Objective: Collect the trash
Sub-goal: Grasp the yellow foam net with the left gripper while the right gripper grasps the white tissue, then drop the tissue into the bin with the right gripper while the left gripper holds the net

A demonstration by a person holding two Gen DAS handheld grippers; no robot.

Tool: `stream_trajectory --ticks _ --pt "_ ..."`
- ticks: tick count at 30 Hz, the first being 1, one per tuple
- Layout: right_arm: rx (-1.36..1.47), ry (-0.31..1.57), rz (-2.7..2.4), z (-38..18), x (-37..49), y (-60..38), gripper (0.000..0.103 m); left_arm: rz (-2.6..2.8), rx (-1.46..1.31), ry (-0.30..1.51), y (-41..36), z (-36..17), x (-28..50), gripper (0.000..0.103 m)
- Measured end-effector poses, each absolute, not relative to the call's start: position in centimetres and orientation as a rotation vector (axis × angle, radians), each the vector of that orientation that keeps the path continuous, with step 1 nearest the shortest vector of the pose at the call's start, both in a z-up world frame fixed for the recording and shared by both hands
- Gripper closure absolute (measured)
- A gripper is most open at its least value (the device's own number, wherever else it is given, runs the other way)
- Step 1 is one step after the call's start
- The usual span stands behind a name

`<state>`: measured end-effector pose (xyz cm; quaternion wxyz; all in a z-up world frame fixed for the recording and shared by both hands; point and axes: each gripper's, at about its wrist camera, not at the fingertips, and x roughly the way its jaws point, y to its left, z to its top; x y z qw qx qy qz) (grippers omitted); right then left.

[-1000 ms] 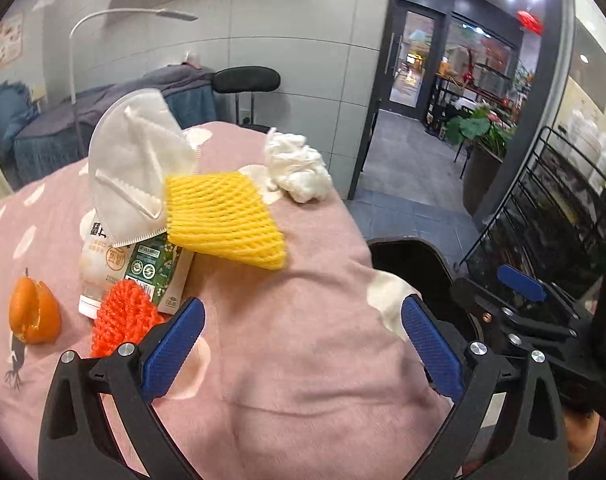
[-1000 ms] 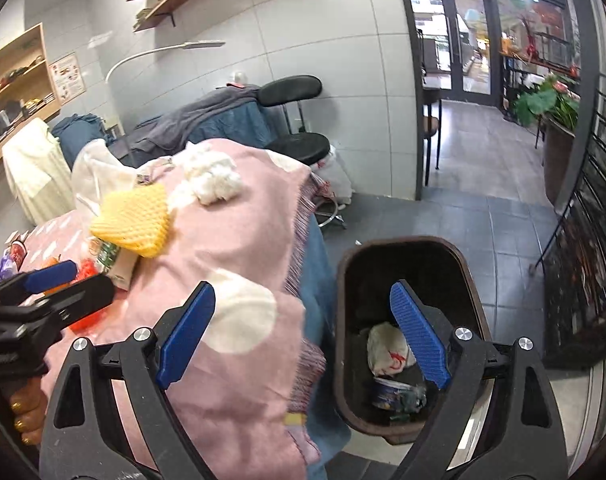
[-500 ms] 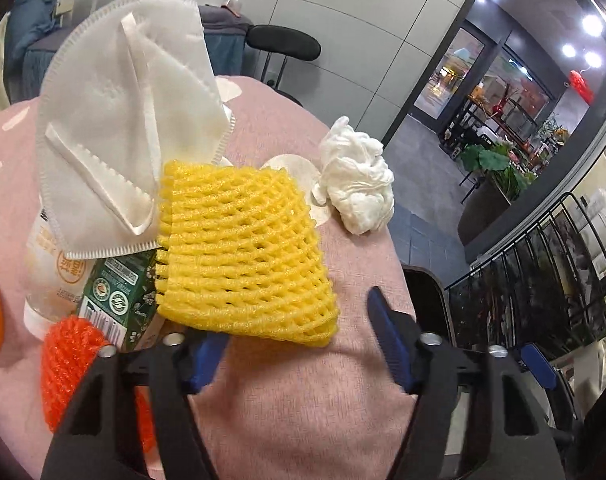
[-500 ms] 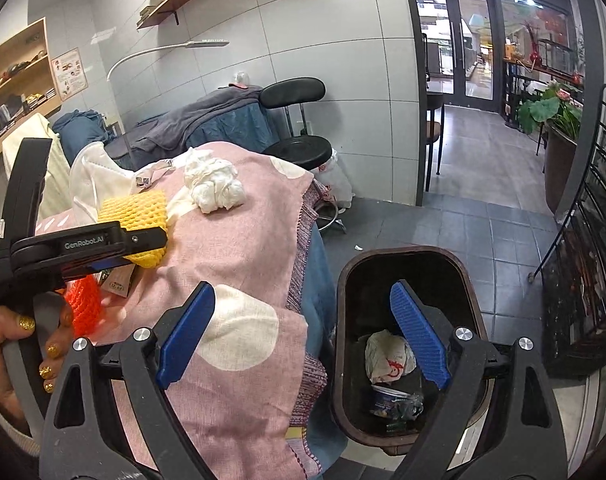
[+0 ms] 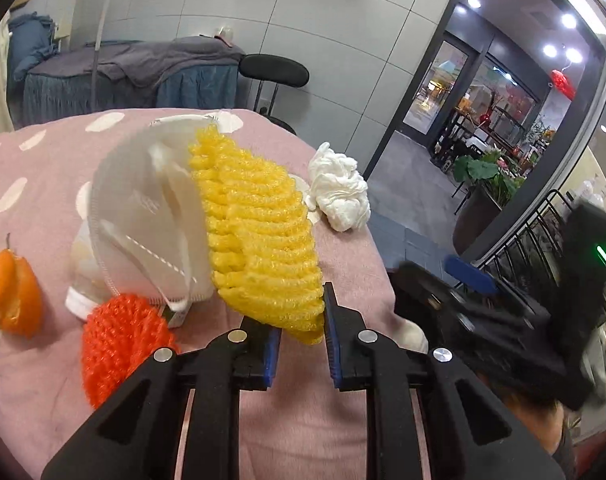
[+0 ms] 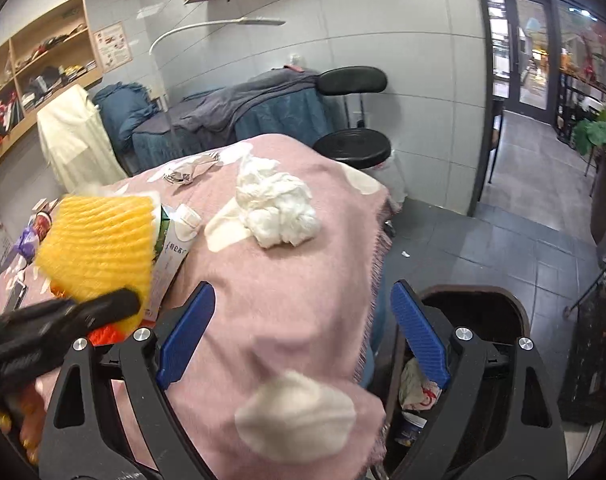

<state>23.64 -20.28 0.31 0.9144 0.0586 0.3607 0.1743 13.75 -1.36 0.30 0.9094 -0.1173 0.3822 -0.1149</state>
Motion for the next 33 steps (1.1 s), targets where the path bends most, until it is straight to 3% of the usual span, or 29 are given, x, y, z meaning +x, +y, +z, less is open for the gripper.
stream_trajectory --ticks 6,9,12,19,33 --pt "0.067 0.761 0.387 0.1 28.5 -17.3 0.019 -0.238 -0.174 0.750 -1.8 0.8 11.1 0.084" --pt "0.038 0.777 0.397 -0.1 30.5 -16.0 0.036 -0.239 -0.144 0.745 -2.7 0.6 10.4 0.084" --pt "0.011 0.808 0.400 -0.8 31.6 -15.0 0.063 -0.242 -0.110 0.741 -3.4 0.4 10.1 0.084" --pt "0.044 0.773 0.359 -0.8 28.8 -16.7 0.068 -0.257 -0.064 0.727 -4.3 0.2 9.7 0.084" --pt "0.086 0.682 0.288 0.9 20.0 -21.4 0.069 -0.359 0.039 0.636 -7.9 1.3 6.9 0.084"
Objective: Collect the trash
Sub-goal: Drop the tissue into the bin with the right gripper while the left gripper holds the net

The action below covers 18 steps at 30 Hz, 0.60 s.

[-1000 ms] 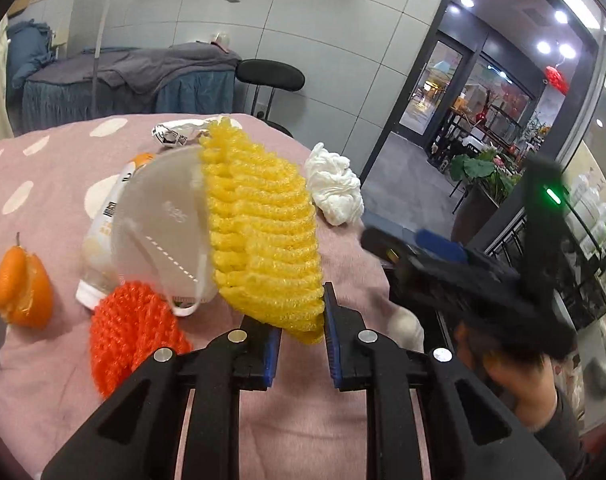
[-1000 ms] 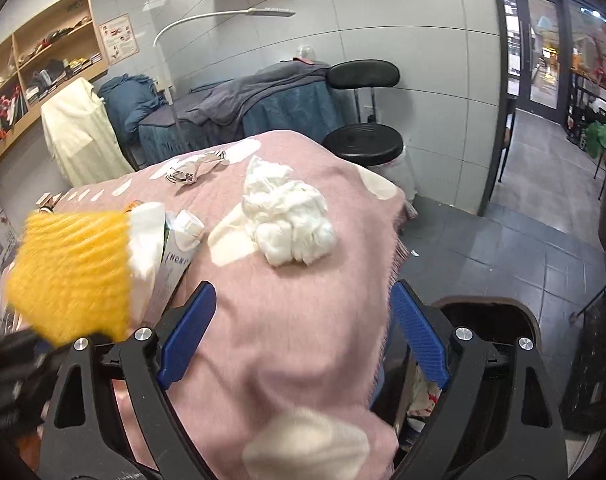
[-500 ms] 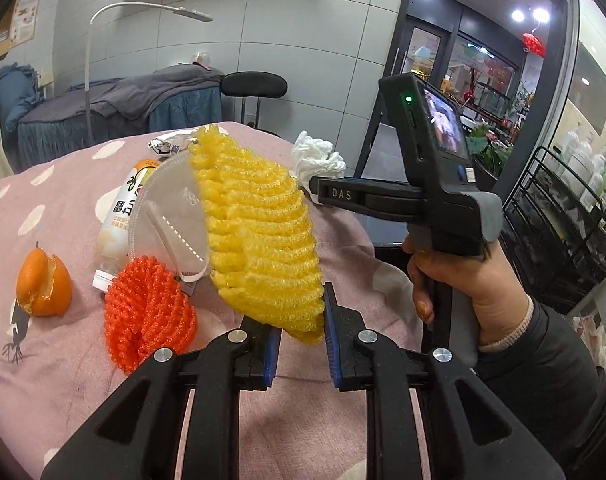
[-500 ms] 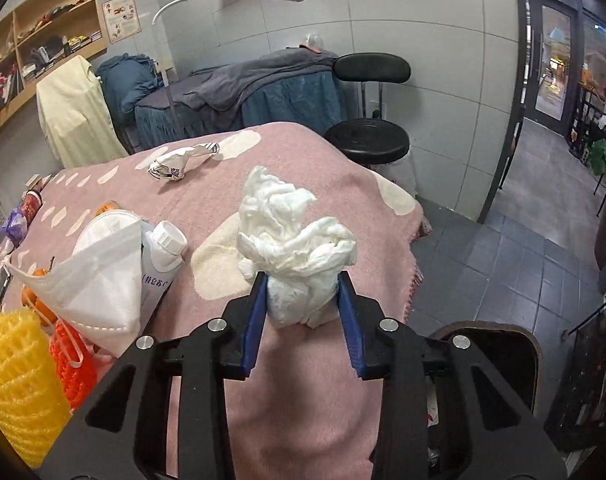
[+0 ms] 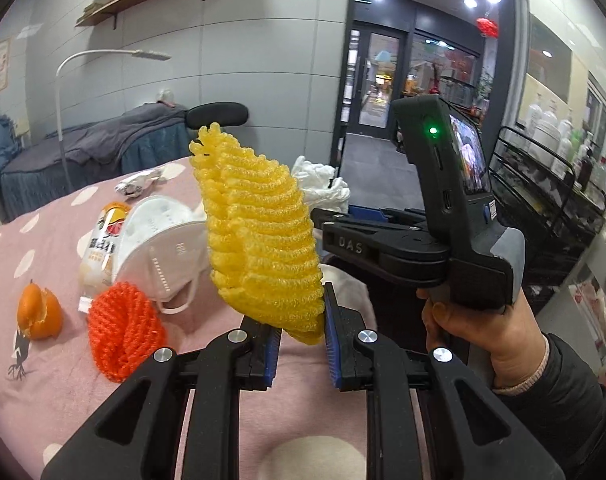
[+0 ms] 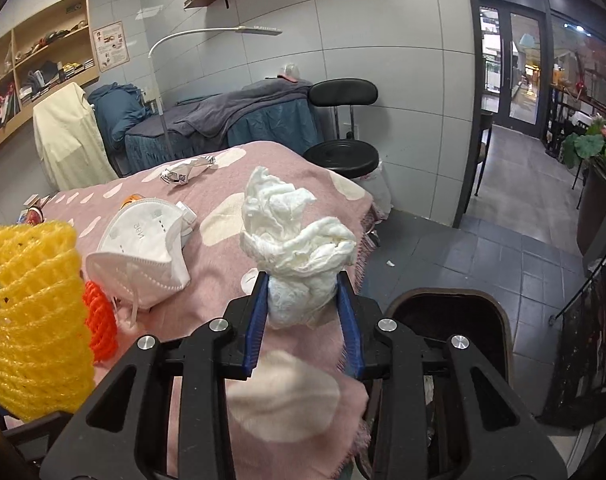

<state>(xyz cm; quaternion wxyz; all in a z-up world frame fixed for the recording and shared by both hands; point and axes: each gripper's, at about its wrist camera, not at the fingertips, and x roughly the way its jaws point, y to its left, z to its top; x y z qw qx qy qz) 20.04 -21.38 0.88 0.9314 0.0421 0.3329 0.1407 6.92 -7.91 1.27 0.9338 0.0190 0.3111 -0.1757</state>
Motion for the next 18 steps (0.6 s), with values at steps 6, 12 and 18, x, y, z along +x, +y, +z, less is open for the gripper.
stream_trajectory --ticks 6,12,18 --pt "0.110 0.681 0.201 0.3 17.5 -24.7 0.069 -0.411 0.053 0.648 -9.2 0.9 7.1 0.084" --pt "0.157 0.729 0.120 -2.0 15.4 -28.2 0.069 -0.459 0.065 0.679 -11.2 0.2 7.0 0.084" --pt "0.195 0.786 0.050 -4.5 14.0 -30.9 0.068 -0.510 0.086 0.712 -13.5 -0.4 7.1 0.084"
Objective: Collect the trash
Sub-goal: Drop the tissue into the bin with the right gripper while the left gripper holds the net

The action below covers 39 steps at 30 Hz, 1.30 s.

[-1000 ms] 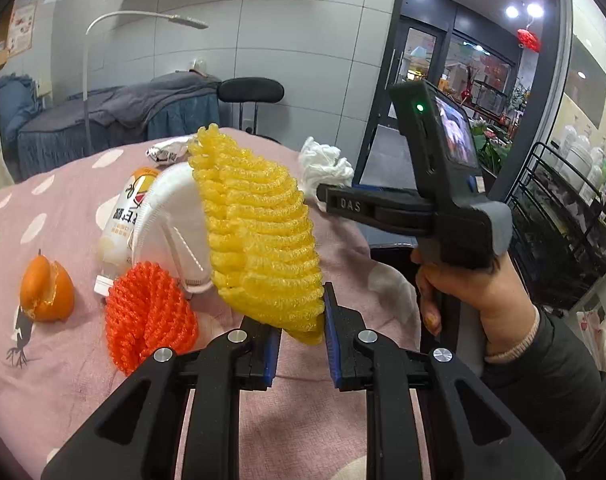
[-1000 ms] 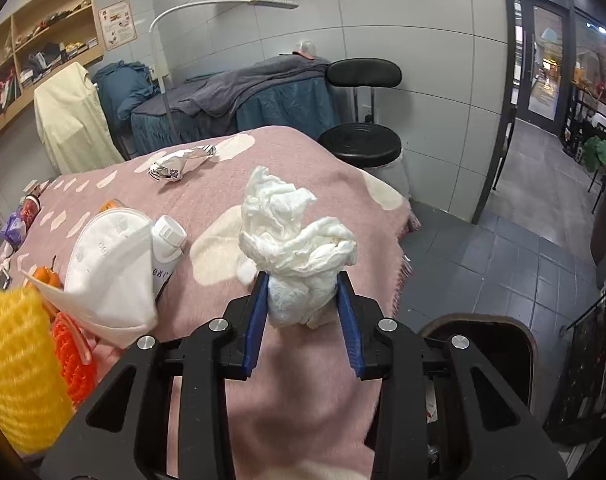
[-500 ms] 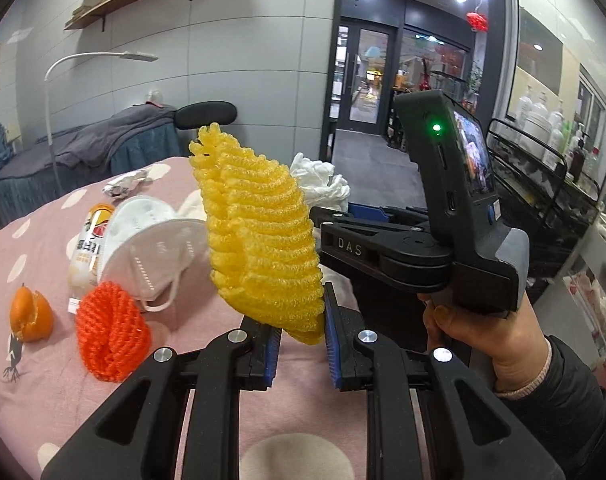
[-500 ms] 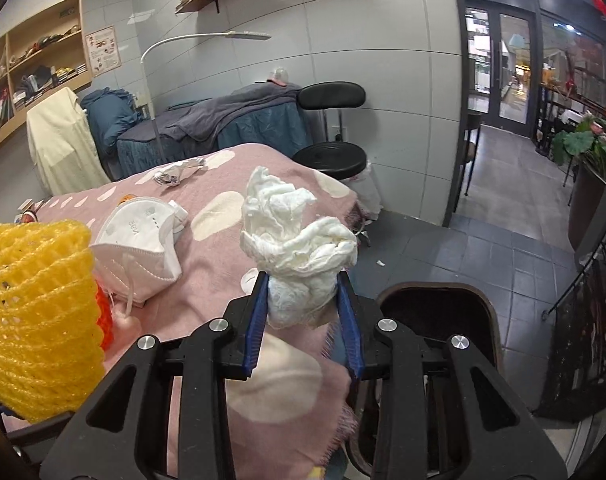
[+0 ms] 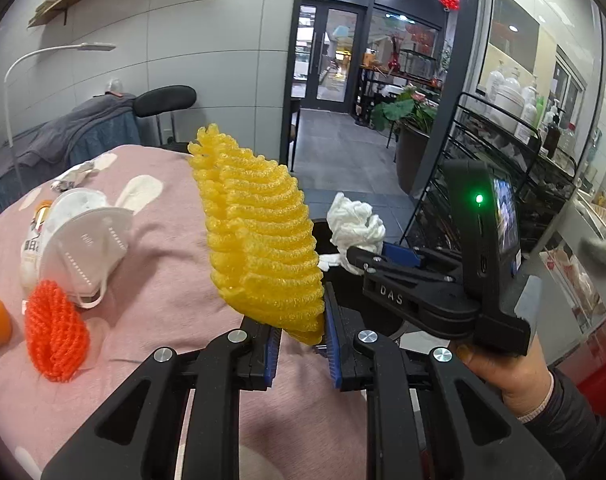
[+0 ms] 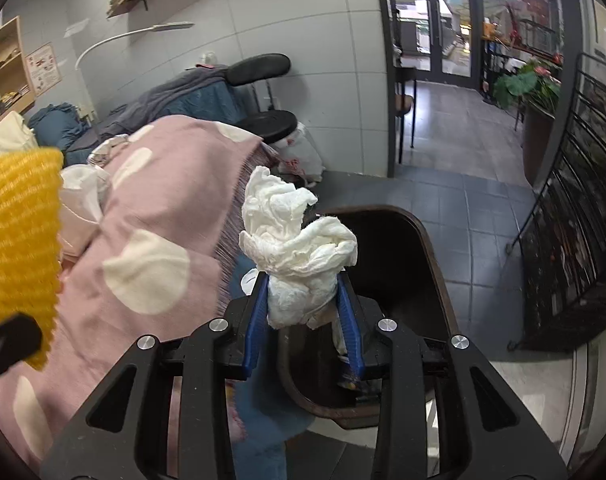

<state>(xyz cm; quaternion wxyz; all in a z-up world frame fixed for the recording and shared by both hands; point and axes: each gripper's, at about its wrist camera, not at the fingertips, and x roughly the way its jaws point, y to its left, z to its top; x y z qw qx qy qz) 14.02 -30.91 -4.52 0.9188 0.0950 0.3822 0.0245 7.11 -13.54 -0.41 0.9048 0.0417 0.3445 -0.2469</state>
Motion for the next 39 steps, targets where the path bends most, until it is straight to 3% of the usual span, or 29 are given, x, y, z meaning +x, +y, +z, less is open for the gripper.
stream_trajectory --ticks 19,23,26,32,39 --pt "0.279 1.055 -0.110 -16.6 18.2 -35.5 0.067 -0.567 0.145 0.806 -17.9 -2.6 8.6 0.084" --pt "0.313 1.097 -0.129 -18.3 18.5 -35.9 0.054 -0.572 0.151 0.822 -18.2 -3.1 8.7 0.084" --pt "0.314 1.097 -0.136 -18.5 18.1 -35.7 0.036 -0.575 0.158 0.830 -18.6 -3.2 8.8 0.084" --pt "0.323 1.070 -0.142 -17.6 16.5 -35.9 0.028 -0.587 0.185 0.846 -19.6 -3.5 9.2 0.084" --pt "0.345 0.997 -0.174 -15.1 14.0 -37.0 0.027 -0.600 0.209 0.895 -21.6 -4.2 10.5 0.084"
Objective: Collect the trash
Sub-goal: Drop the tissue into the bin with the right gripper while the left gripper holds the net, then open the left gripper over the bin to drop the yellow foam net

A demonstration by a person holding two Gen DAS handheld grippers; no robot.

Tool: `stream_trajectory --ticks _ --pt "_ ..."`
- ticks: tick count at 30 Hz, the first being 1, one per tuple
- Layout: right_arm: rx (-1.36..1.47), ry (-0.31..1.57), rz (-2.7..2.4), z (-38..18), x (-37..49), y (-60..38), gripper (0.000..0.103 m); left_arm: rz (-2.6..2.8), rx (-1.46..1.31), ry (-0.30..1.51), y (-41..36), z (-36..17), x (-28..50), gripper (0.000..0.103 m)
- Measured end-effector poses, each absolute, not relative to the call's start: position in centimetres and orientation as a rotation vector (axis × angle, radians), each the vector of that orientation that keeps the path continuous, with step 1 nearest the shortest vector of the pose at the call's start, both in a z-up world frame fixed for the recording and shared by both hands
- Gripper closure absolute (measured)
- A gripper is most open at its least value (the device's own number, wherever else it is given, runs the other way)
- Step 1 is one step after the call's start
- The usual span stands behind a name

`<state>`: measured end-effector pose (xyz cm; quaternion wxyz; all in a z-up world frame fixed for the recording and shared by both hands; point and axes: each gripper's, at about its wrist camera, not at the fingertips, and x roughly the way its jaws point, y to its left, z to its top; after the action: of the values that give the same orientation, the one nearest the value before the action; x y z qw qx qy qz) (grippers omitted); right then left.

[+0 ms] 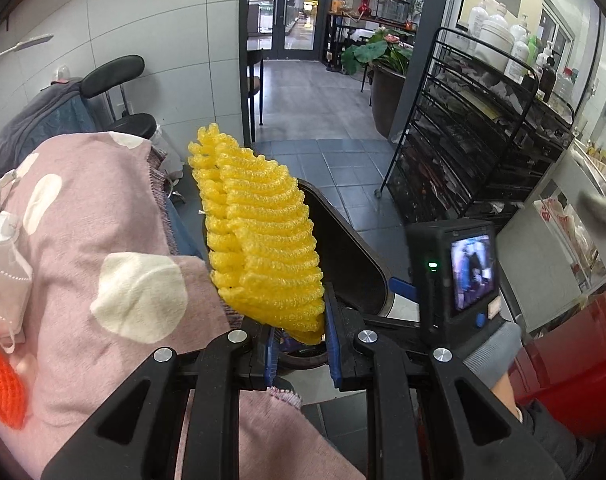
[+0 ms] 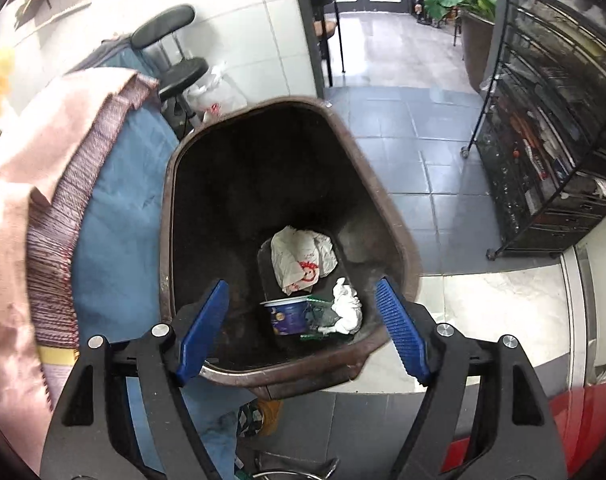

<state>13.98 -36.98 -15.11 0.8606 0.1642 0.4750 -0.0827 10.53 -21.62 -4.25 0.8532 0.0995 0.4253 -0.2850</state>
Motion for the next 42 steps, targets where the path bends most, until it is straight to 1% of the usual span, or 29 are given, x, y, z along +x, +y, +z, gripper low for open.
stream_trajectory --ticks 9,20,21,22,23,24,25,29,32,38,42 --pt "0.401 0.955 -0.231 -13.7 11.4 -39.2 0.026 -0.601 0.279 0.949 -24.8 -5.6 12.4 0.084" --pt "0.423 0.943 -0.283 -13.4 10.3 -40.5 0.025 -0.573 0.313 1.031 -25.8 -8.1 14.2 0.083" --pt "0.425 0.945 -0.287 -13.4 10.3 -40.6 0.025 -0.574 0.312 1.037 -25.8 -8.2 14.4 0.080" --pt "0.428 0.945 -0.291 -13.5 10.4 -40.6 0.025 -0.575 0.308 1.043 -25.8 -8.3 14.4 0.070" --pt "0.432 0.945 -0.296 -13.5 10.3 -40.7 0.025 -0.576 0.302 1.048 -25.7 -8.4 14.5 0.052" --pt "0.433 0.947 -0.300 -13.5 10.3 -40.8 0.025 -0.579 0.295 1.048 -25.7 -8.3 14.6 0.043" --pt "0.433 0.950 -0.305 -13.6 10.3 -40.9 0.025 -0.580 0.291 1.039 -25.6 -8.3 14.5 0.031" --pt "0.433 0.950 -0.315 -13.6 10.2 -41.1 0.025 -0.584 0.310 0.994 -25.8 -8.0 14.2 0.016" --pt "0.438 0.952 -0.319 -13.6 10.2 -41.2 0.024 -0.599 0.314 0.980 -25.9 -7.9 14.0 0.015" --pt "0.445 0.959 -0.321 -13.7 10.2 -41.4 0.024 -0.606 0.301 0.941 -25.7 -7.2 13.8 0.009" --pt "0.446 0.958 -0.322 -13.7 10.1 -41.5 0.024 -0.608 0.278 0.932 -25.3 -6.9 13.8 0.009"
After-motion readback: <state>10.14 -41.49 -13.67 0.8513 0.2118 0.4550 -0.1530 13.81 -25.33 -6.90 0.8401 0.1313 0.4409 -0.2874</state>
